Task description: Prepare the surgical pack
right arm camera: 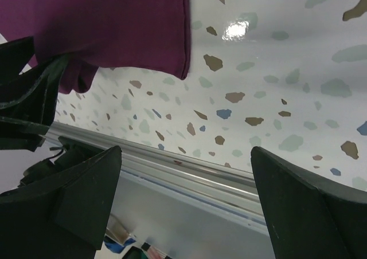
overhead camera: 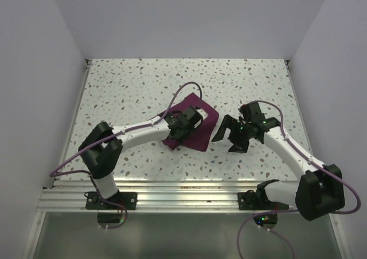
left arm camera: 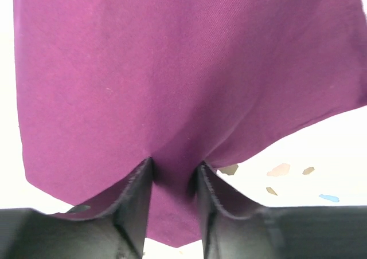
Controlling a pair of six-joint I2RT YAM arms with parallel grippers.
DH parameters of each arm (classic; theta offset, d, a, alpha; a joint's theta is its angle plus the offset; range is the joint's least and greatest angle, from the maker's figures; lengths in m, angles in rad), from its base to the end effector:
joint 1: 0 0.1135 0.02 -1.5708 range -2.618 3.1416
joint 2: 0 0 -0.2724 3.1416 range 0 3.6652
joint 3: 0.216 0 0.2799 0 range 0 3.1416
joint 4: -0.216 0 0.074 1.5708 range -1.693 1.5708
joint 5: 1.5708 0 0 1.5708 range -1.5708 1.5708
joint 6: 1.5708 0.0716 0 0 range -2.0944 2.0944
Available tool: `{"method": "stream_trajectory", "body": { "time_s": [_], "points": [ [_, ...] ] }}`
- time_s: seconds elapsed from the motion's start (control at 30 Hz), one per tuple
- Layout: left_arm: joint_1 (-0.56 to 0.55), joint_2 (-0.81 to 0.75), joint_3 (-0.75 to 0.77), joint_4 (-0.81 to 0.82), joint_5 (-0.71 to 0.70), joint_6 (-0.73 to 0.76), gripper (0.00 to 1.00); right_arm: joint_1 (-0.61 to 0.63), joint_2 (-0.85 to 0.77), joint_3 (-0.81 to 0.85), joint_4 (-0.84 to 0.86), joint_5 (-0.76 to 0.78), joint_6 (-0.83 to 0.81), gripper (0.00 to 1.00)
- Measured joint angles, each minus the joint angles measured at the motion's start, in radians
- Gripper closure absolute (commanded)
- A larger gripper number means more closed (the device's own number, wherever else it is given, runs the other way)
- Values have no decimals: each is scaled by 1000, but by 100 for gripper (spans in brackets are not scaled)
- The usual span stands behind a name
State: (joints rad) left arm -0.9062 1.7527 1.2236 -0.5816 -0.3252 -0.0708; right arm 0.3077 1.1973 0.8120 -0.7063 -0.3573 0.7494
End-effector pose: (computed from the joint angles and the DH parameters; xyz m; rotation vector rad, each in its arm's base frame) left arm 0.2638 -0.2996 0.1681 0.9582 2.4038 0.0904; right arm 0.2417 0.1031 0.1948 0.4932 2.7611 0.7821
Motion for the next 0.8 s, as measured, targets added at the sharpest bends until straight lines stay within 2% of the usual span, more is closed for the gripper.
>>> {"method": "stream_trajectory", "body": {
  "time_s": [0.13, 0.23, 0.3, 0.33, 0.43, 0.5, 0.57, 0.63, 0.67, 0.73, 0.8],
  "points": [
    [0, 1, 14, -5, -7, 0, 70, 6, 33, 3, 38, 0, 24, 1],
    [0, 8, 16, -5, -13, -2, 93, 6, 49, 11, 52, -1, 31, 1],
    [0, 19, 20, -5, -16, -8, 100, 6, 59, 13, 67, -1, 39, 1],
    [0, 23, 22, -5, -16, -9, 100, 6, 63, 13, 77, -2, 49, 1],
    [0, 30, 33, -16, -16, -15, 100, 10, 79, -7, 163, -21, 113, 10],
    [0, 31, 50, -34, -14, -16, 100, 18, 97, -34, 227, -29, 161, 26],
    [0, 31, 76, -55, -10, -19, 100, 42, 144, -53, 297, -27, 210, 54],
    [0, 31, 104, -76, -3, -20, 100, 73, 206, -53, 367, -27, 257, 65],
    [1, 31, 118, -85, 1, -21, 100, 86, 235, -53, 401, -27, 277, 75],
    [1, 31, 142, -100, 8, -20, 100, 109, 281, -53, 460, -27, 312, 80],
    [1, 31, 153, -104, 14, -18, 100, 122, 314, -53, 510, -26, 339, 90]
  ]
}}
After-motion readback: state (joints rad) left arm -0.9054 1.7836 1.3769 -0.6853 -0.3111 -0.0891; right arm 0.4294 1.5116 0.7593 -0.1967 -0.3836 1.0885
